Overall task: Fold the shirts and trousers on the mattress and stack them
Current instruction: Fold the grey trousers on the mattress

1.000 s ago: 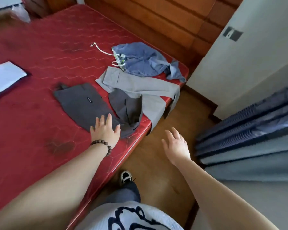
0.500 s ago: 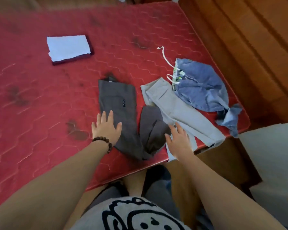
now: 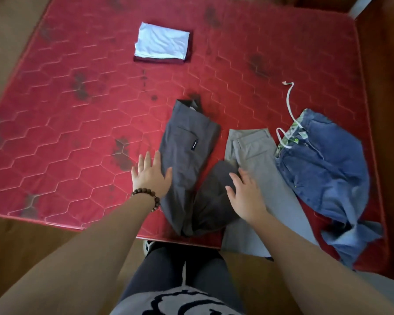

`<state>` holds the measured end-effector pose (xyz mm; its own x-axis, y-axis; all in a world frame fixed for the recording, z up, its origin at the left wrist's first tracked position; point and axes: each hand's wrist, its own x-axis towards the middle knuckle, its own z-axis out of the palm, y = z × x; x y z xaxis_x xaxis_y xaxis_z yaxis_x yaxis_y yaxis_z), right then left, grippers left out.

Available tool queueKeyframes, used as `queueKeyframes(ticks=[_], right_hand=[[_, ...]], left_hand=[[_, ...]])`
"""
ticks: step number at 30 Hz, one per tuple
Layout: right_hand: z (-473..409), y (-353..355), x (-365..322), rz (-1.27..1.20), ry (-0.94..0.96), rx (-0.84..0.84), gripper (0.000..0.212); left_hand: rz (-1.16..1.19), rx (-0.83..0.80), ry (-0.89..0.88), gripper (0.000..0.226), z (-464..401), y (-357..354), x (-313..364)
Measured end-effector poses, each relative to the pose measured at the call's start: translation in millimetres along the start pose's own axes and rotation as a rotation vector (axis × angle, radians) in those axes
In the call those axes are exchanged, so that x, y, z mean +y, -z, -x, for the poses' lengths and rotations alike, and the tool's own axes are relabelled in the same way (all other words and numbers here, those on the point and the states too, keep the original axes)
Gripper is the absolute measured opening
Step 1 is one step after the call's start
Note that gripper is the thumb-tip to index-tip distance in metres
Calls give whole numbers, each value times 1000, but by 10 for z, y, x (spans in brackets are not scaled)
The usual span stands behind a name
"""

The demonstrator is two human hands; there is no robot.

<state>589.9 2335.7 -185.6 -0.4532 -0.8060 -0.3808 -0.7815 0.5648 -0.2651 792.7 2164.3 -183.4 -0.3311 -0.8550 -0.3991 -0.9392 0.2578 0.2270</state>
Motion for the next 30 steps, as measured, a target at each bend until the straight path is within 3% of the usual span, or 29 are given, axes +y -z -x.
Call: queueKeyframes(ticks=[11,17,22,26,30], right_hand=[[-1636,-619,390,90,28,7,50],[-2743,-1161,455,143,68,71,54],[-3476,-1367,483,148,94,138,71],[-3836,-1459,476,107,96,61,83],[-3798,-1510,407,80,145,185,45]], left_hand=[[-27,-6,-165,70,-1358,-1023,256],[-85,43,-285,89,-2440,-1775,425],[-86,81,-282,106,-3009,-2212,366],[-125,156,-304,105,-3150,-2424,290],[-139,121,-326,101,-3123,-2389,313]])
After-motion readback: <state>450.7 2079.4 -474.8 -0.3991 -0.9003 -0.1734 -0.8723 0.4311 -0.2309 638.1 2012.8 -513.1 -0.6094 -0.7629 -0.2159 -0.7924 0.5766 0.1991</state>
